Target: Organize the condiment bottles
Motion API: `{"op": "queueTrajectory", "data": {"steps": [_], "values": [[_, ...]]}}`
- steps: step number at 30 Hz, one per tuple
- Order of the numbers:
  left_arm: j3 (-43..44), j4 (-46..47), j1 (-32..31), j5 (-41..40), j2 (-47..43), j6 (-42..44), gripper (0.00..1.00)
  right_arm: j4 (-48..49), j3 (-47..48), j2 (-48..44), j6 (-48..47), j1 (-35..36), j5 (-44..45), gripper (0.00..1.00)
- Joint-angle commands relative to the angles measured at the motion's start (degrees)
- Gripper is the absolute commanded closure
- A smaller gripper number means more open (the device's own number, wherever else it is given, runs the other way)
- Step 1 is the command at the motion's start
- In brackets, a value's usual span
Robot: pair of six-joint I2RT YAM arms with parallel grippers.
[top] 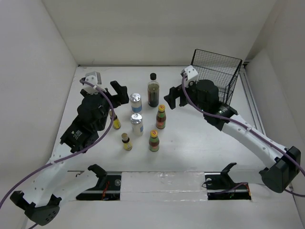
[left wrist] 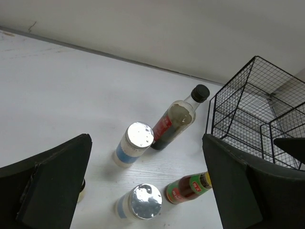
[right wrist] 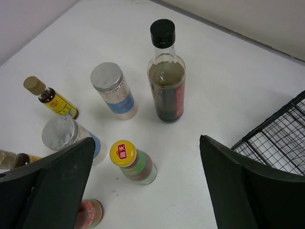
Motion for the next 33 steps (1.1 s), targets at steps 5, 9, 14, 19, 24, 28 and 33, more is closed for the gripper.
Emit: {"op": "queueTrajectory", "data": {"steps": [5, 9, 14, 19, 24, 28, 33], "values": [[-4.54, 5.89, 1.32, 3.66, -2.96, 2.32, 0.20, 4.34, 4.68, 3.08, -1.33, -0.12, -1.84, 0.59], [-6.40, 6.51, 1.32, 2.96, -3.49, 2.32, 0.83, 4.35, 3.37, 2.84, -0.28, -0.12, -1.84, 0.82], [-6.40, 5.98, 1.32, 0.86, -2.97, 1.62, 0.57, 0.50, -3.57, -1.91, 0.52, 1.02, -2.63, 0.20], [-7.55, 6.60, 1.84, -0.38, -2.97, 1.09, 0.34, -3.38, -5.51, -1.40, 1.04, 1.55, -4.82, 0.14], [-7.55, 7.13, 1.84, 0.85, -2.44, 1.09, 0.32, -0.50, -6.13, 0.80, 1.57, 2.69, -5.89, 0.17], [-7.55, 6.51, 1.84, 1.38, -1.82, 1.09, 0.32, 0.74, -5.25, 3.87, 1.57, 2.69, -7.02, 0.20], [-7.55, 7.04, 1.84, 1.38, -1.82, 1.09, 0.30, 1.89, -3.15, 8.61, 1.57, 2.69, -8.08, 0.21]]}}
